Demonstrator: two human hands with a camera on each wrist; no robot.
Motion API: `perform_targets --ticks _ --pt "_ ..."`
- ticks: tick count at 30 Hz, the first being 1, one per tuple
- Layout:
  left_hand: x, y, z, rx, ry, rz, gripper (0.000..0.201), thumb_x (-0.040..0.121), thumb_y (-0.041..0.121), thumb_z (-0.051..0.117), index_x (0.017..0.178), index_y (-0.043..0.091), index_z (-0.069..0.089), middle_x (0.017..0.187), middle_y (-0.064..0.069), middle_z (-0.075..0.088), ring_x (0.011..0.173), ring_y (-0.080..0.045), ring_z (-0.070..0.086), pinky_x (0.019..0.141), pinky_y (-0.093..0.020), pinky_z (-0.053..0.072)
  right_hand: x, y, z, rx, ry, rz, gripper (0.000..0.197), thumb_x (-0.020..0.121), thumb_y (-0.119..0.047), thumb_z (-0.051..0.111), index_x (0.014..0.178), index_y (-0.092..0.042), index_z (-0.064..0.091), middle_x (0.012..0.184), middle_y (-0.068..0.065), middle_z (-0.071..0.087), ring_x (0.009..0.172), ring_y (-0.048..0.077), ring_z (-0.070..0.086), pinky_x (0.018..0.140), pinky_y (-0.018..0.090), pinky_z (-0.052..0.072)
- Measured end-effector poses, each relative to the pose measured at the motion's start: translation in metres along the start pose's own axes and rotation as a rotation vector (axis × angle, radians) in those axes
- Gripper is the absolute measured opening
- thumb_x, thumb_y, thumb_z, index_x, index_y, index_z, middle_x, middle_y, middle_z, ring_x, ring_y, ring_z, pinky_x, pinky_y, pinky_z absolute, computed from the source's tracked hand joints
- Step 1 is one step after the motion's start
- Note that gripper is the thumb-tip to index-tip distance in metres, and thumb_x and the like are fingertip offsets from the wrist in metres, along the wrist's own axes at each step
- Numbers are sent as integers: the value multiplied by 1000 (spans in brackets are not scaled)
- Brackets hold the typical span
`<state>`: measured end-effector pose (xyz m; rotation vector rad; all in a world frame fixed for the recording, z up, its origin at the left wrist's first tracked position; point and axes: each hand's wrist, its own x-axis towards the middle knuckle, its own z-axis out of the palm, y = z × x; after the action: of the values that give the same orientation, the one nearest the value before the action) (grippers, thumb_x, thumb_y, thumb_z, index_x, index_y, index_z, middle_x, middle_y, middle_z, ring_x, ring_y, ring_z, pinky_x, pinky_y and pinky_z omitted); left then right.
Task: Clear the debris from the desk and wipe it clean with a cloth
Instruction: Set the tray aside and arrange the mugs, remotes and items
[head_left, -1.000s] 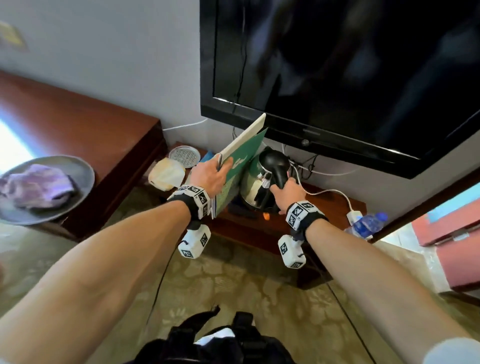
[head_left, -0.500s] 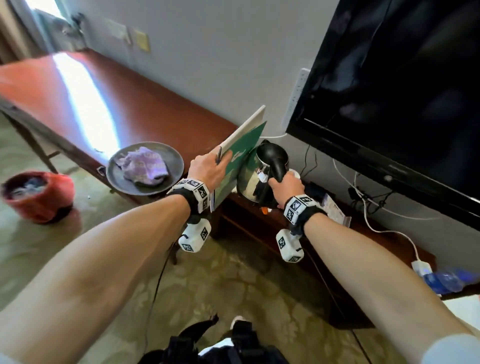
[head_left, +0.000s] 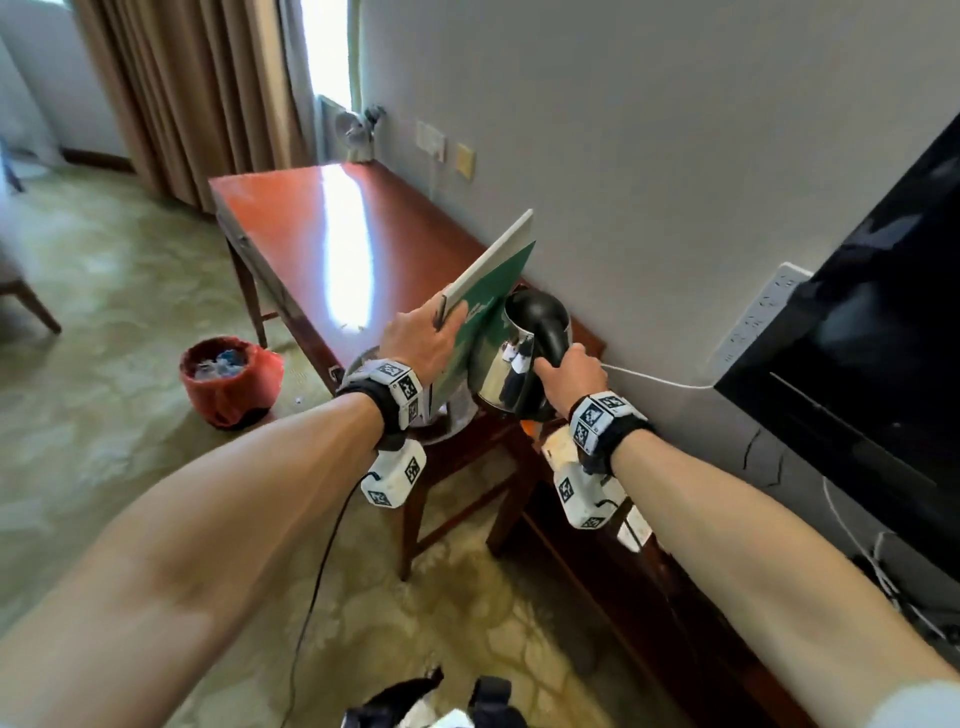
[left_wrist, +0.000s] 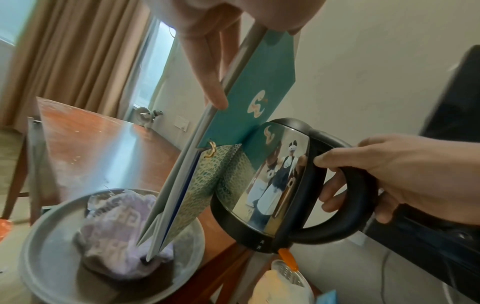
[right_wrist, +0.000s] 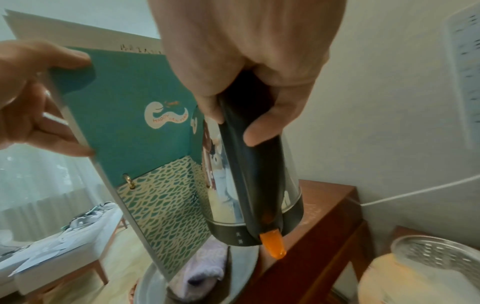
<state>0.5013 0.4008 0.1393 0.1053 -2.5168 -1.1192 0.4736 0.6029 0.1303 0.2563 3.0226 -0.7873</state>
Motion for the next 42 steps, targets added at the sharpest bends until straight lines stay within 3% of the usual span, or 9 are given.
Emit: perform_targets --ticks 6,9,13,16,19,29,35,40,42 --pt "40 -49 -36 -2 73 -80 47 99 52 39 123 16 59 62 3 54 54 -18 55 60 -30 55 38 -70 28 19 -26 -65 50 90 -45 57 119 -5 52 115 19 62 106 39 60 87 40 50" --pt "64 -82 -58 0 98 -107 55 96 58 36 122 16 59 74 -10 63 70 -30 64 71 -41 58 55 -110 50 1 -47 -111 48 90 -46 56 117 -6 52 110 17 64 100 38 62 77 36 49" --pt "108 -129 -92 49 96 -122 48 101 49 39 124 13 59 71 -6 58 74 -28 63 72 -35 55 80 -170 91 -3 -63 -130 46 91 -45 56 115 -6 53 106 15 64 89 33 61 68 31 42" --pt "144 -169 -115 69 61 -106 46 101 49 38 114 13 62 72 -7 60 71 -26 61 69 -31 52 99 -215 123 20 -64 -114 46 90 -46 56 115 -6 53 105 13 64 84 31 58 69 31 43" --pt "178 -206 -138 59 33 -108 43 100 51 38 104 15 63 76 -11 65 74 -29 64 73 -36 54 116 -258 151 40 -50 -87 45 90 -45 56 114 -7 53 103 12 63 80 29 53 69 30 41" --pt "288 -298 -174 79 -53 -131 45 100 52 38 107 16 63 82 -11 65 78 -30 63 72 -34 53 179 -354 217 54 -53 12 45 88 -46 57 111 -7 55 98 11 63 78 30 55 67 30 41" --pt "364 -354 -169 98 -75 -153 44 99 53 39 117 22 64 81 -9 63 77 -28 59 68 -29 44 256 -398 265 38 -55 42 48 88 -46 57 113 -5 55 109 17 65 98 38 63 74 33 45" --pt "424 -396 -169 91 -111 -181 41 98 56 37 116 28 63 87 -13 68 79 -27 63 69 -31 51 310 -433 302 48 -95 84 50 88 -45 58 116 -5 54 115 19 64 105 39 61 84 38 49" --pt "445 -406 -173 64 -122 -190 46 100 54 36 130 27 57 78 -6 62 78 -26 63 67 -33 55 327 -448 313 36 -106 98 50 89 -45 58 117 -4 54 117 19 63 107 39 60 85 38 48"
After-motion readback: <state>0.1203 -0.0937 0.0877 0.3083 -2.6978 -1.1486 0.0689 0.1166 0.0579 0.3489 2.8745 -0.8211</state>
